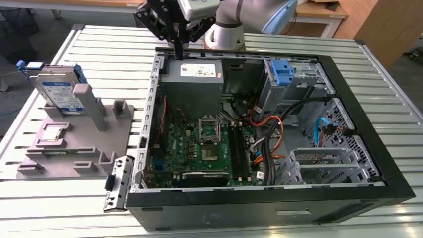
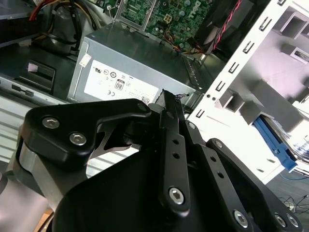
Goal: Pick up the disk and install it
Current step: 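Reach for the disk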
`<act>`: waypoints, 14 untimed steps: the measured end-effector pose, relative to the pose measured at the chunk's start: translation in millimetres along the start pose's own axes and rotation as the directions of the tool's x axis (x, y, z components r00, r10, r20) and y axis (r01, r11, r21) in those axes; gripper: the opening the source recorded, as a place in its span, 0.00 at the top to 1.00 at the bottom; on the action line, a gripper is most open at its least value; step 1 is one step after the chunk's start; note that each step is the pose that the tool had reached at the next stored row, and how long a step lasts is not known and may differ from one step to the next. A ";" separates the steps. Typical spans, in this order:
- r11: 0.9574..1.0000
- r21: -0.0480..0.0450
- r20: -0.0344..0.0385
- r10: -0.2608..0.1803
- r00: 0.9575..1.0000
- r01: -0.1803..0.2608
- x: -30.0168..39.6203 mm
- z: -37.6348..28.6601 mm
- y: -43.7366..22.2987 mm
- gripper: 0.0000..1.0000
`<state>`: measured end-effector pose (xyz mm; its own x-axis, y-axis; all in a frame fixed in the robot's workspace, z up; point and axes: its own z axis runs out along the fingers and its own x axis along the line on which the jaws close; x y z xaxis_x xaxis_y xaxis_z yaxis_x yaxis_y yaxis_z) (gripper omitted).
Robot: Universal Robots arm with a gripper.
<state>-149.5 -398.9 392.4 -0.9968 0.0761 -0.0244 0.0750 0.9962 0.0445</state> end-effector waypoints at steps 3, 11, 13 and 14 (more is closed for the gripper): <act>1.000 0.000 0.000 0.000 1.000 0.000 0.1 0.0 0.0 0.89; 1.000 0.000 0.000 0.000 1.000 0.000 3.0 -0.1 -0.3 0.89; 1.000 0.000 0.000 0.000 1.000 0.000 5.1 -0.1 -0.4 0.89; 1.000 0.000 0.000 0.000 1.000 0.000 6.2 -0.1 -0.5 0.89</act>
<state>-155.7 -398.9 392.3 -0.9968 0.0762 -0.0245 0.0751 0.9962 0.0445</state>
